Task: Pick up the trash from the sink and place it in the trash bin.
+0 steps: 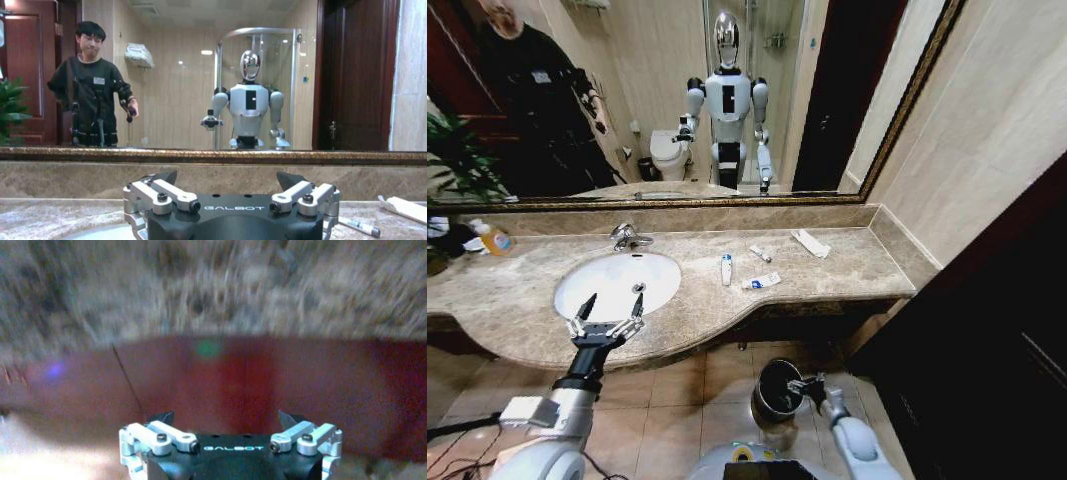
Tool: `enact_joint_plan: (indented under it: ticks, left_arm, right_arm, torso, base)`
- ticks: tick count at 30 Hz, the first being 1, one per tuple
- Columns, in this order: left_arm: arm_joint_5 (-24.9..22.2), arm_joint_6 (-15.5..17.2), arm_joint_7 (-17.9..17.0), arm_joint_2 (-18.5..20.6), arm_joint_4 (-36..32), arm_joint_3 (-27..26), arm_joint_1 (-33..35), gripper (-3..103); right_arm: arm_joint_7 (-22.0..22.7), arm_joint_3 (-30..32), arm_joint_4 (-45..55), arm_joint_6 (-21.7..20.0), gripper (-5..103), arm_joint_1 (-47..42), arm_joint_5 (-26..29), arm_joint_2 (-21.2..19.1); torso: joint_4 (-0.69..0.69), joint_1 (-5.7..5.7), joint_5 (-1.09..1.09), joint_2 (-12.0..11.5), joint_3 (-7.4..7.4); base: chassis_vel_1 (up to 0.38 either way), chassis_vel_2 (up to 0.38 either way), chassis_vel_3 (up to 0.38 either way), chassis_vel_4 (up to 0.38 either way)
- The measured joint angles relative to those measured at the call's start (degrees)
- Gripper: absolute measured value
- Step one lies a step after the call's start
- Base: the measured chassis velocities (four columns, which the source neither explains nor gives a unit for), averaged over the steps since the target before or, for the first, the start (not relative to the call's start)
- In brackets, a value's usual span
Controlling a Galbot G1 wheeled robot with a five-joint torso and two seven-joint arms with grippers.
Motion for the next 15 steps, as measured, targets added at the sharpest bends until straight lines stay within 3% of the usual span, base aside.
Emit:
enact_joint_plan:
  ticks: [3,7,15]
  left_arm:
    - [0.0,0.0,0.0,0.0,0.0,0.0,0.0,100]
    - [0.0,0.0,0.0,0.0,0.0,0.0,0.0,100]
    - [0.0,0.0,0.0,0.0,0.0,0.0,0.0,100]
  right_arm:
    - [-1.9,0.4,6.1,1.6,100,-1.9,4.8,-1.6]
    - [-5.0,0.9,14.8,0.5,100,-3.6,8.4,-3.2]
    - [-3.2,-1.0,21.7,-4.6,100,0.3,11.5,-5.4]
  torso:
    - [0.01,0.00,0.01,0.0,0.00]
    - [0.00,0.00,0.00,0.0,0.00]
    - [0.01,0.00,0.00,0.0,0.00]
  base:
    - [0.000,0.000,0.000,0.000]
    - [0.000,0.000,0.000,0.000]
    - [0.000,0.000,0.000,0.000]
